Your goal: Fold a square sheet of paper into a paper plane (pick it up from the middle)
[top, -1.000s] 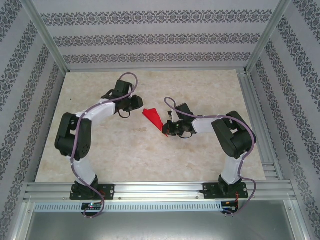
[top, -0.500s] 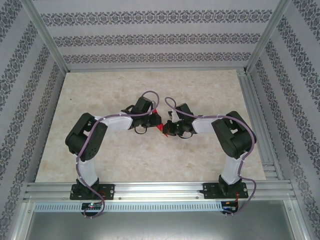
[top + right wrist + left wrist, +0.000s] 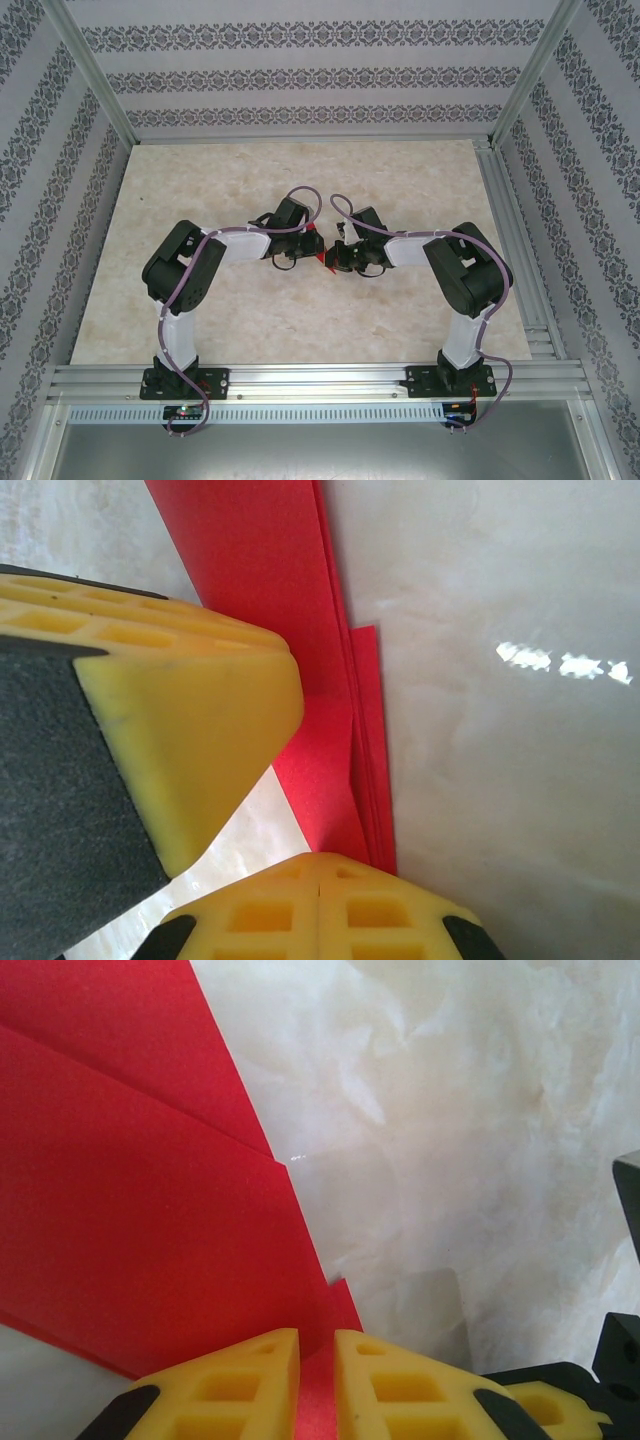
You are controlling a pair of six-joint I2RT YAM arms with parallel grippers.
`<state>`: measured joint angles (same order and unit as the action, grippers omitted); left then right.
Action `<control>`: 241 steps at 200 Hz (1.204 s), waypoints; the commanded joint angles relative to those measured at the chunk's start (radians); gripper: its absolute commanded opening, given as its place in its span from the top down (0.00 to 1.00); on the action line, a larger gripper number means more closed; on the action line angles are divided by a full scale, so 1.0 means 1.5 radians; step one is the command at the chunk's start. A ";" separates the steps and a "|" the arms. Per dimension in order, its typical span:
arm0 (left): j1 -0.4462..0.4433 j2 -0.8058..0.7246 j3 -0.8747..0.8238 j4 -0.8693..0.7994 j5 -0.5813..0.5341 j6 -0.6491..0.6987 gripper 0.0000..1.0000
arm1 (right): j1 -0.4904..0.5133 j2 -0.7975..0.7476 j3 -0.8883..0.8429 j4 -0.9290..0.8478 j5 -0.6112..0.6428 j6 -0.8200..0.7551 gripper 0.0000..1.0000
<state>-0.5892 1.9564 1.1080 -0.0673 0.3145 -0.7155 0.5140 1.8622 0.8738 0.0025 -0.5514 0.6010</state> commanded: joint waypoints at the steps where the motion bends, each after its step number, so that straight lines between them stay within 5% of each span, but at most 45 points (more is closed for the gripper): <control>1: 0.021 0.011 -0.004 -0.003 -0.057 0.018 0.82 | -0.011 0.046 -0.044 -0.111 0.082 -0.005 0.97; 180: 0.170 0.002 0.128 -0.118 -0.182 0.085 0.79 | -0.008 0.002 -0.022 -0.104 0.082 -0.001 0.96; 210: 0.159 -0.057 0.107 -0.139 -0.177 0.096 0.71 | -0.004 -0.073 0.017 -0.092 0.061 -0.001 0.84; 241: 0.108 -0.111 0.101 -0.207 -0.222 0.096 0.57 | -0.007 -0.177 0.019 -0.070 0.078 -0.004 0.60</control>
<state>-0.3641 1.8736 1.2652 -0.2760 0.0422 -0.5922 0.5121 1.7256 0.8722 -0.1051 -0.4854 0.6064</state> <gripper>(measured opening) 0.385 0.328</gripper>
